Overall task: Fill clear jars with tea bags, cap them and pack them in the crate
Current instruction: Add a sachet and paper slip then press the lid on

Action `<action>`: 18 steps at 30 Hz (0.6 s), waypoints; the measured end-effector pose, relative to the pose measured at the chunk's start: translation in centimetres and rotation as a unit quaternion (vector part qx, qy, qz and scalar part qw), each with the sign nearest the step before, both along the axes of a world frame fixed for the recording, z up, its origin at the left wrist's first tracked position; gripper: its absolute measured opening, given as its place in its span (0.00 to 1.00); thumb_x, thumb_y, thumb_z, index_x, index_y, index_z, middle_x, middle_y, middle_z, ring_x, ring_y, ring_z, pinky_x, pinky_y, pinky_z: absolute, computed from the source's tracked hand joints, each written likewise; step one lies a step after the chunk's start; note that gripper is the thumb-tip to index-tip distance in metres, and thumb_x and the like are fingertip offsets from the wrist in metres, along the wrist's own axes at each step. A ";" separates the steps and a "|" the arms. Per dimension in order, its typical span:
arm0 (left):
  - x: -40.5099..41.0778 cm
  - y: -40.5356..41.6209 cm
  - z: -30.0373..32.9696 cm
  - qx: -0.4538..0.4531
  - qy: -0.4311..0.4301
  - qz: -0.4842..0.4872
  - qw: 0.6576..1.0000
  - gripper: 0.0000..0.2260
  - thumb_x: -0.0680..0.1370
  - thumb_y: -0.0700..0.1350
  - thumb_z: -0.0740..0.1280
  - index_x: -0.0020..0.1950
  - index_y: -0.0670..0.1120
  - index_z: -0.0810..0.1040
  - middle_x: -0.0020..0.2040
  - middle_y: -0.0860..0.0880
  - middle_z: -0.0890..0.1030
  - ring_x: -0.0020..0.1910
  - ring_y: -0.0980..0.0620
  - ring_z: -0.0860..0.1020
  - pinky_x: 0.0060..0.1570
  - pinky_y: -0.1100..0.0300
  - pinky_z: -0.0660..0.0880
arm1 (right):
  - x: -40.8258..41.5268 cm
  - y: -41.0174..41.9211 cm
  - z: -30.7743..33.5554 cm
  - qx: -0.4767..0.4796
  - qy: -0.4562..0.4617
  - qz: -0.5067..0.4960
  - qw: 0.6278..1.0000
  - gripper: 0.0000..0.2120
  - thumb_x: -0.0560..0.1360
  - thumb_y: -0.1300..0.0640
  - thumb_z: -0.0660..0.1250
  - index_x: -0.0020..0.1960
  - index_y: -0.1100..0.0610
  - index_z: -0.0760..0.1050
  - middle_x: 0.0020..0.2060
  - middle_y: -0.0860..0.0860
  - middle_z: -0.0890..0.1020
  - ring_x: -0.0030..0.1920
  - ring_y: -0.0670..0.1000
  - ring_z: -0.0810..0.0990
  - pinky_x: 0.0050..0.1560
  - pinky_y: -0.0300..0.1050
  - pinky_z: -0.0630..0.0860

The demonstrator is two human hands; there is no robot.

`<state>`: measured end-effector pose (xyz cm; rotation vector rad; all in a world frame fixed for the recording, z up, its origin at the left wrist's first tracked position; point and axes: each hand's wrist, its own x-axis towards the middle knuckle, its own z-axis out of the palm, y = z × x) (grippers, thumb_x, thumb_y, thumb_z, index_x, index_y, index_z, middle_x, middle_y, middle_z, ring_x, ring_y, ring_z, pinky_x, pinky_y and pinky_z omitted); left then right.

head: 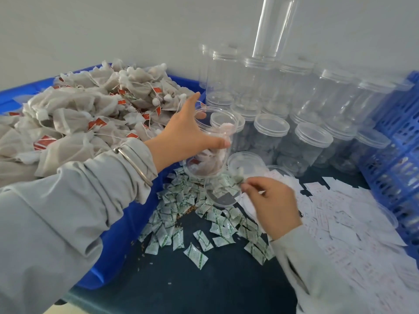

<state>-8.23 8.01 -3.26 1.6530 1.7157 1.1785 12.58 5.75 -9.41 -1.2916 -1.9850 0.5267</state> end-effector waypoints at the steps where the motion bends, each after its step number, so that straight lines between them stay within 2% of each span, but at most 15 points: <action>1: 0.1 0.0 0.0 -0.006 0.018 -0.010 1.000 0.54 0.59 0.58 0.78 0.77 0.56 0.49 0.64 0.55 0.72 0.60 0.55 0.71 0.54 0.61 0.66 | 0.6 0.0 1.0 0.017 0.027 -0.014 0.999 0.06 0.75 0.56 0.67 0.51 0.51 0.80 0.37 0.36 0.77 0.37 0.33 0.75 0.42 0.24 0.71; 3: 0.5 -0.1 -0.2 -0.024 0.049 -0.037 0.998 0.55 0.58 0.58 0.79 0.77 0.56 0.49 0.64 0.55 0.72 0.61 0.55 0.71 0.56 0.61 0.66 | 1.3 0.1 3.4 0.067 0.068 -0.025 0.995 0.06 0.75 0.57 0.67 0.50 0.48 0.78 0.36 0.36 0.78 0.36 0.34 0.77 0.40 0.26 0.74; 5: 0.9 -0.3 -0.3 -0.044 0.073 -0.068 0.994 0.56 0.58 0.59 0.78 0.77 0.57 0.47 0.65 0.56 0.73 0.60 0.56 0.72 0.55 0.62 0.67 | 1.1 0.4 5.9 0.111 0.072 -0.014 0.991 0.06 0.76 0.58 0.66 0.49 0.49 0.78 0.34 0.36 0.77 0.36 0.33 0.77 0.38 0.25 0.72; 7: 1.2 -0.5 -0.4 -0.064 0.087 -0.097 0.989 0.57 0.58 0.59 0.77 0.77 0.59 0.45 0.65 0.58 0.72 0.54 0.62 0.73 0.49 0.71 0.69 | 0.2 1.0 7.7 0.128 0.029 0.012 0.991 0.07 0.77 0.59 0.65 0.46 0.54 0.82 0.32 0.40 0.78 0.33 0.36 0.76 0.36 0.26 0.69; 9: 1.6 -0.8 -0.3 -0.073 0.093 -0.120 0.986 0.57 0.58 0.60 0.77 0.76 0.60 0.44 0.63 0.60 0.72 0.49 0.69 0.72 0.38 0.78 0.69 | -0.9 1.8 8.3 0.121 -0.039 0.042 0.991 0.09 0.78 0.59 0.64 0.44 0.60 0.82 0.33 0.49 0.80 0.32 0.42 0.73 0.35 0.33 0.66; 12: 2.0 -1.2 -0.2 -0.068 0.106 -0.128 0.984 0.57 0.57 0.62 0.76 0.76 0.59 0.44 0.61 0.60 0.69 0.49 0.68 0.72 0.36 0.80 0.69 | -2.2 2.6 8.2 0.109 -0.092 0.052 0.988 0.10 0.78 0.56 0.64 0.44 0.61 0.80 0.38 0.51 0.76 0.37 0.47 0.71 0.38 0.40 0.64; 15: 2.0 -1.1 -0.2 -0.068 0.104 -0.117 0.985 0.57 0.57 0.61 0.77 0.77 0.59 0.45 0.60 0.61 0.71 0.49 0.67 0.73 0.35 0.77 0.69 | -2.1 2.8 7.7 0.139 -0.044 0.021 0.989 0.08 0.76 0.57 0.66 0.43 0.59 0.82 0.36 0.49 0.77 0.35 0.46 0.73 0.38 0.36 0.66; 17: 1.8 -0.9 -0.3 -0.065 0.094 -0.101 0.988 0.57 0.56 0.60 0.77 0.77 0.59 0.46 0.61 0.60 0.73 0.50 0.64 0.74 0.35 0.76 0.70 | -1.0 3.0 7.1 0.141 0.005 -0.022 0.990 0.08 0.76 0.57 0.67 0.43 0.59 0.82 0.33 0.46 0.78 0.33 0.41 0.74 0.36 0.30 0.67; 18: 1.6 -0.7 -0.4 -0.063 0.091 -0.091 0.990 0.56 0.57 0.60 0.78 0.77 0.59 0.47 0.62 0.59 0.73 0.53 0.61 0.75 0.38 0.74 0.70 | -0.1 3.1 6.7 0.129 0.022 -0.048 0.990 0.08 0.76 0.57 0.67 0.43 0.58 0.83 0.32 0.43 0.77 0.33 0.39 0.74 0.35 0.27 0.67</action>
